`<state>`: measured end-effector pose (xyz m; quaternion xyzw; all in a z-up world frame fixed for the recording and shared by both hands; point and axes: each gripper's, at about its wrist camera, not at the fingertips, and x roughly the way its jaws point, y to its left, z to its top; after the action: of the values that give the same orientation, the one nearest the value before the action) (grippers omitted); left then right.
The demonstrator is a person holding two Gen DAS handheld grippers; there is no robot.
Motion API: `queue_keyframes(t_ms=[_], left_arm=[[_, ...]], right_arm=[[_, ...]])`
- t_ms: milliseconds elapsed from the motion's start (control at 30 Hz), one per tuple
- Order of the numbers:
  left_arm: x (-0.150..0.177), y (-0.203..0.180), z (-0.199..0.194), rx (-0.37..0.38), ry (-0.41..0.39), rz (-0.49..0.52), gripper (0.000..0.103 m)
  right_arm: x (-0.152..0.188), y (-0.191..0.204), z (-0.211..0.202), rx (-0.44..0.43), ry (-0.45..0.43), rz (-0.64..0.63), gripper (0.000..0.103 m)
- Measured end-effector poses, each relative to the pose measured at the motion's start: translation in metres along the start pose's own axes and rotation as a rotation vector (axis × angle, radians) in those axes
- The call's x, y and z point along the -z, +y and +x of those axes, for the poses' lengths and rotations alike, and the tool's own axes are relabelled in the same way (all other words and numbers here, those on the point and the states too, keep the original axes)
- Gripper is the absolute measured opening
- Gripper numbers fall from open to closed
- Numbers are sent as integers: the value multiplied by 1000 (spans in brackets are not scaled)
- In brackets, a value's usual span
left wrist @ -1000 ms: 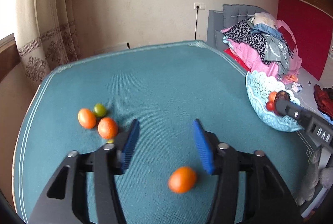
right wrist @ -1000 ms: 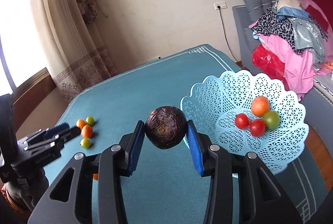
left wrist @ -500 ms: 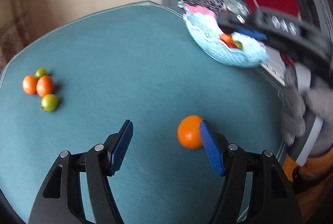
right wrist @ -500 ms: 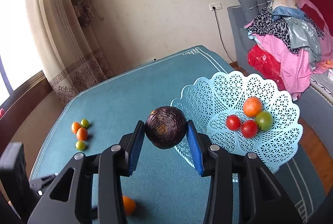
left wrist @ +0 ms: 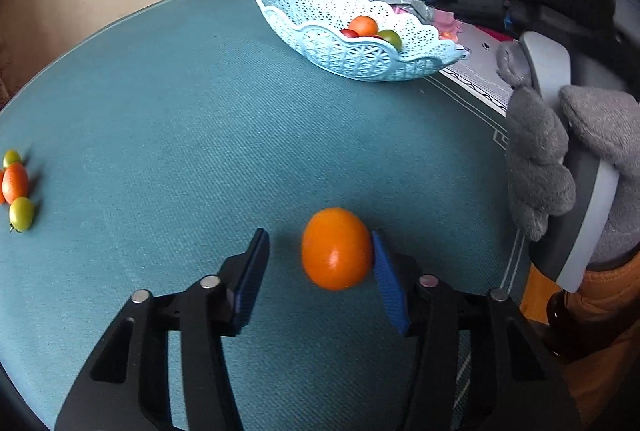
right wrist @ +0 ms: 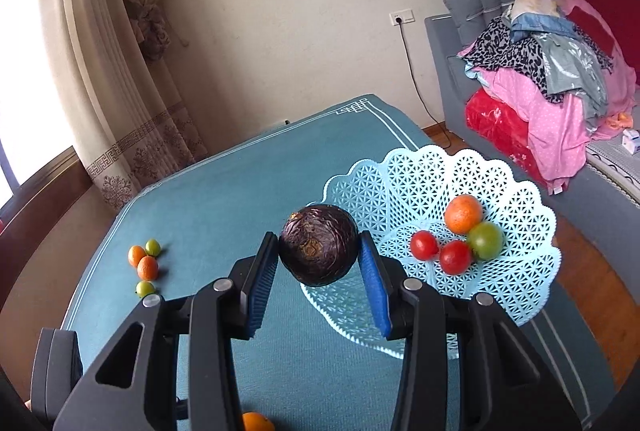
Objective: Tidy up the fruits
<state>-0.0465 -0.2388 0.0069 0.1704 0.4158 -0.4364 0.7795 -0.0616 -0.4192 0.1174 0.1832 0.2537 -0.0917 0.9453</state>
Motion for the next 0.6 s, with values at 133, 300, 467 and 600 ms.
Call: queue_keyframes(t_ms=[133, 300, 467, 600], left_arm=[[4, 1, 3, 29, 13, -9, 35], [0, 8, -5, 0, -19, -30, 35], [-14, 12, -16, -33, -68, -33, 35], [-33, 13, -25, -53, -117, -30, 35]], right_arm=[[-1, -6, -1, 14, -6, 3, 42], [-2, -18, -3, 45, -13, 14, 42], [-3, -33, -6, 81, -20, 32, 42], [-2, -42, -8, 106, -21, 43, 42]])
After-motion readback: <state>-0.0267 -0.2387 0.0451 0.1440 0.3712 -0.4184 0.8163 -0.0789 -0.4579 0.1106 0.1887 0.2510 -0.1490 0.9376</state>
